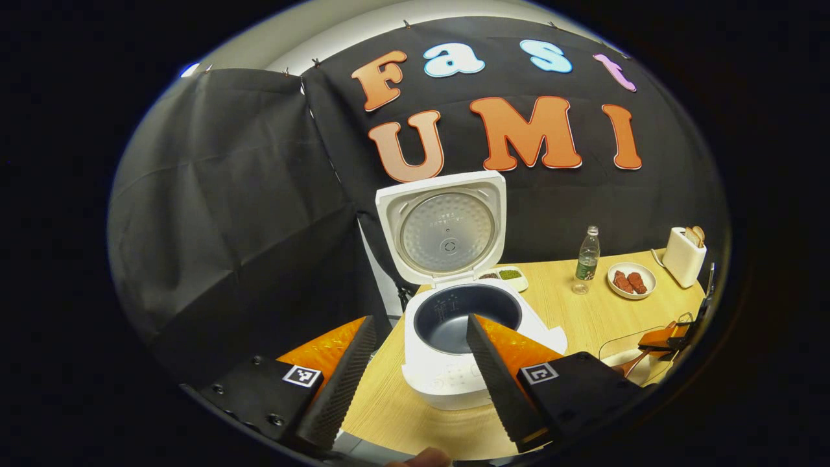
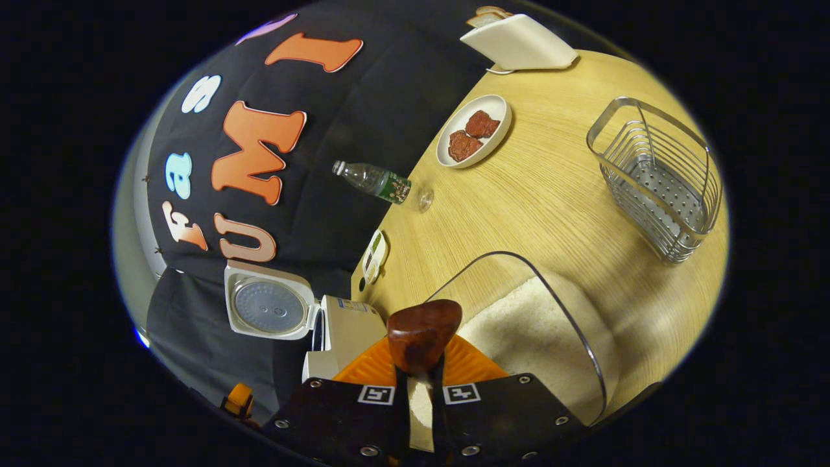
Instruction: Close the left gripper, press the button to open the rice cooker; take a wooden spoon from the chopstick holder with the right hand, scoop a spoonful of rice and pour it into the rice cooker, then put the wooden spoon back into the chopstick holder.
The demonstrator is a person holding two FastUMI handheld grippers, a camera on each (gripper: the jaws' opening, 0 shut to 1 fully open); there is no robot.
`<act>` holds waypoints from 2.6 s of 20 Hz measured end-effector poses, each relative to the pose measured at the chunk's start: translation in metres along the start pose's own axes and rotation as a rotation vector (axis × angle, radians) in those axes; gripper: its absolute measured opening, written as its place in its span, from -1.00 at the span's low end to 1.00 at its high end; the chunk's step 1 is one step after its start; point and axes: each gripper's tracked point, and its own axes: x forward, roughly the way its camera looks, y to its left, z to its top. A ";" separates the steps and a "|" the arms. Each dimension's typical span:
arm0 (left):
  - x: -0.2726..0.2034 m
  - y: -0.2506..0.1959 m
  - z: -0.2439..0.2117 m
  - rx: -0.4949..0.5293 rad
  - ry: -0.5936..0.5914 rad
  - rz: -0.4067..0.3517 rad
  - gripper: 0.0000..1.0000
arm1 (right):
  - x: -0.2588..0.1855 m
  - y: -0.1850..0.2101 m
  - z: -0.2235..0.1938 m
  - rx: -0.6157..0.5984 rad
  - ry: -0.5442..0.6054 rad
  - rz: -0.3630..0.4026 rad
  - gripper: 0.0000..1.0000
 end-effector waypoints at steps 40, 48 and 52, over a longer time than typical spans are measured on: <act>-0.016 0.089 -0.004 -0.153 -0.088 0.137 0.92 | 0.024 0.232 0.026 0.428 0.128 0.468 -0.75; -0.006 0.131 -0.013 -0.158 -0.100 0.197 0.92 | 0.103 0.276 -0.009 0.318 0.136 0.373 -0.75; 0.006 0.147 -0.023 -0.162 -0.067 0.222 0.92 | 0.137 0.282 -0.019 0.186 0.104 0.304 -0.75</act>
